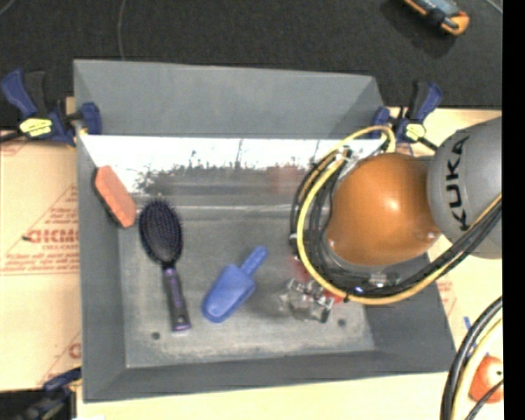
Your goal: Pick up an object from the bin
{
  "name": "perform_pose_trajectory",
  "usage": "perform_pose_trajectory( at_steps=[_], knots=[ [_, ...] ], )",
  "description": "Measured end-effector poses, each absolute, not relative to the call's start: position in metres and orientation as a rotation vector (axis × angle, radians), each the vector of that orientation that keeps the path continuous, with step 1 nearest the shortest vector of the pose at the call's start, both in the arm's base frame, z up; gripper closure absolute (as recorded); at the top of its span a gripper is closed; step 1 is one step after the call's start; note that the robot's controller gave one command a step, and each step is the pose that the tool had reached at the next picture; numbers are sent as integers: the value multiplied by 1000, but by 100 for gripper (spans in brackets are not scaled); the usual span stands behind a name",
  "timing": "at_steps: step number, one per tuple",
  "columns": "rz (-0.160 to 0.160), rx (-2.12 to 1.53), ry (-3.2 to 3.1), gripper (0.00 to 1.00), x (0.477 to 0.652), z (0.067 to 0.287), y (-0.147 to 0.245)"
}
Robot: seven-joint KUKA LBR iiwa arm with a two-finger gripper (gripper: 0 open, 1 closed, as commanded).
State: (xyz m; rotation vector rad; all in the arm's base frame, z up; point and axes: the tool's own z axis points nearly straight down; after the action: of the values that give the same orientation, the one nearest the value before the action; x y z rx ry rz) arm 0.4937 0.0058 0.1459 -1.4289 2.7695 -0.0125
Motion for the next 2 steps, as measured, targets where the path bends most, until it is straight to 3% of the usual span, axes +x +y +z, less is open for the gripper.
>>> perform_pose_trajectory(
  at_steps=[1, 2],
  knots=[
    [-10, -1542, 2716, 100, 498, 155, -3],
    [-15, -1683, 2626, 100, 514, 168, -22]
  ],
)
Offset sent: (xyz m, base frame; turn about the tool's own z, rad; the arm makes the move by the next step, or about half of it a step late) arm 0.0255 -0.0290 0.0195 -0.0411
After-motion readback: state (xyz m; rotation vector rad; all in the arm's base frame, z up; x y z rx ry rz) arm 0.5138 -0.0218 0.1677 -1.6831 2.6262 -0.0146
